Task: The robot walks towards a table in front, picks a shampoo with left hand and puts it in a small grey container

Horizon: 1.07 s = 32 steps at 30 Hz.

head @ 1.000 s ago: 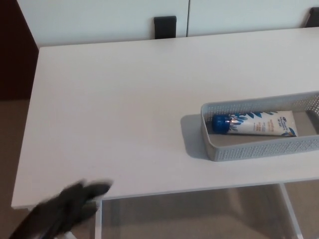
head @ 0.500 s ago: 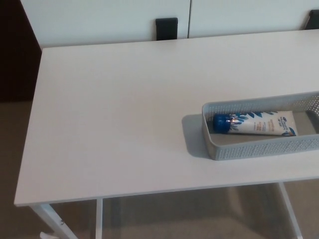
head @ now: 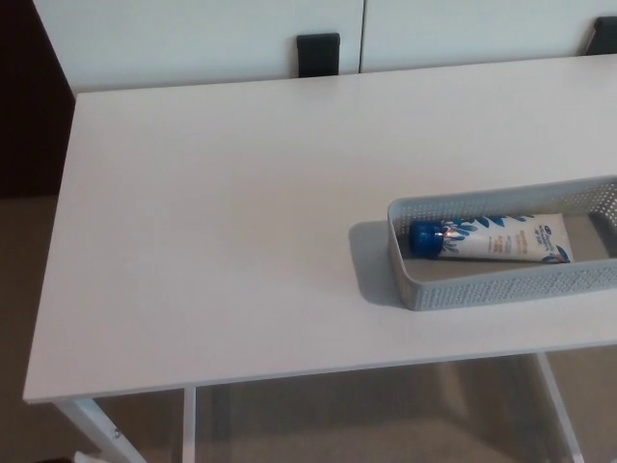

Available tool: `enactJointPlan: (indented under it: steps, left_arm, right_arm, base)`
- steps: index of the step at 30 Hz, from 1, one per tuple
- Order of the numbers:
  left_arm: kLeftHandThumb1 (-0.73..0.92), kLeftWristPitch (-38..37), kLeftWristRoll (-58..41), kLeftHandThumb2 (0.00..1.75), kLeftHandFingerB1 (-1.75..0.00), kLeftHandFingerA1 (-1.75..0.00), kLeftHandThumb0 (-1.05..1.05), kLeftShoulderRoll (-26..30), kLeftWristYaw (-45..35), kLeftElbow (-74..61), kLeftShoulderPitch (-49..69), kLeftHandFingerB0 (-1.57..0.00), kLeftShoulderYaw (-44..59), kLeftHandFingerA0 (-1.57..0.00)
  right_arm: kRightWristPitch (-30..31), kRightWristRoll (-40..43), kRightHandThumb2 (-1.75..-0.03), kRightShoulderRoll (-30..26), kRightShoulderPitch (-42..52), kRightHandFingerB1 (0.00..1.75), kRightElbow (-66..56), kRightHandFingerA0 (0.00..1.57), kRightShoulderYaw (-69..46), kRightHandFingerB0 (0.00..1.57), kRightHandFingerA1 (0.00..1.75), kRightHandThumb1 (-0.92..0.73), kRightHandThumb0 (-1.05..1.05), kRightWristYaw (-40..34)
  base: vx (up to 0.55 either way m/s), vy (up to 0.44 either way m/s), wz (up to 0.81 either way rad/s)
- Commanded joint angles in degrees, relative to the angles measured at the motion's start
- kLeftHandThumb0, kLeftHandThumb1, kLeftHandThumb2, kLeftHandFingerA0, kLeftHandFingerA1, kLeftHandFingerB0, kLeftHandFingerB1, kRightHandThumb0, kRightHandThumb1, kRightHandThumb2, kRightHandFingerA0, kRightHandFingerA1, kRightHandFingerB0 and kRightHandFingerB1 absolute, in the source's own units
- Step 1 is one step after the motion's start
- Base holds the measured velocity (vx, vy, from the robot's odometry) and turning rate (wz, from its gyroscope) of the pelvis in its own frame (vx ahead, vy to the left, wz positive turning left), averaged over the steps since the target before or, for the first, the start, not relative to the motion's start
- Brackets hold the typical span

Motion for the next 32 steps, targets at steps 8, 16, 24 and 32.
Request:
enactJointPlan:
  steps: [8,16,24,32]
  left_arm:
    - [0.70,-3.96,15.99,0.61,-0.43,-0.53,-0.39,9.69,20.64,39.15,-17.40,-0.52,-16.66,-0.55]
    - [0.67,-7.29,15.16,0.60,-0.44,-0.54,-0.40,10.45,21.90,44.92,-19.92,-0.49,-21.24,-0.51]
    - [0.69,-9.23,16.85,0.61,-0.46,-0.66,-0.44,10.87,25.02,47.68,-20.65,-0.53,-25.86,-0.55]
    - [0.72,-10.73,16.09,0.61,-0.41,-0.58,-0.41,10.28,23.06,48.45,-20.45,-0.44,-26.44,-0.49]
  right_arm:
    - [1.12,1.22,-0.60,-2.04,-2.98,0.41,0.22,0.69,-1.49,0.54,0.52,-0.68,-0.35,0.33]
    - [-0.50,1.19,-0.61,-2.39,-1.60,0.40,-0.61,0.66,-1.74,0.52,0.49,-0.68,-0.35,0.89]
    - [-0.05,0.53,-0.60,-2.03,-1.26,0.40,-0.84,0.62,-1.49,0.51,0.46,-0.68,-0.35,0.50]
    - [-0.52,-0.61,-0.61,-2.75,-1.05,0.40,-0.77,0.69,-0.49,0.53,0.51,-0.69,-0.36,-0.31]
  base:
    - [0.00,0.000,0.00]
    - [0.00,0.000,0.00]
    - [0.00,0.000,0.00]
    - [0.00,0.000,0.00]
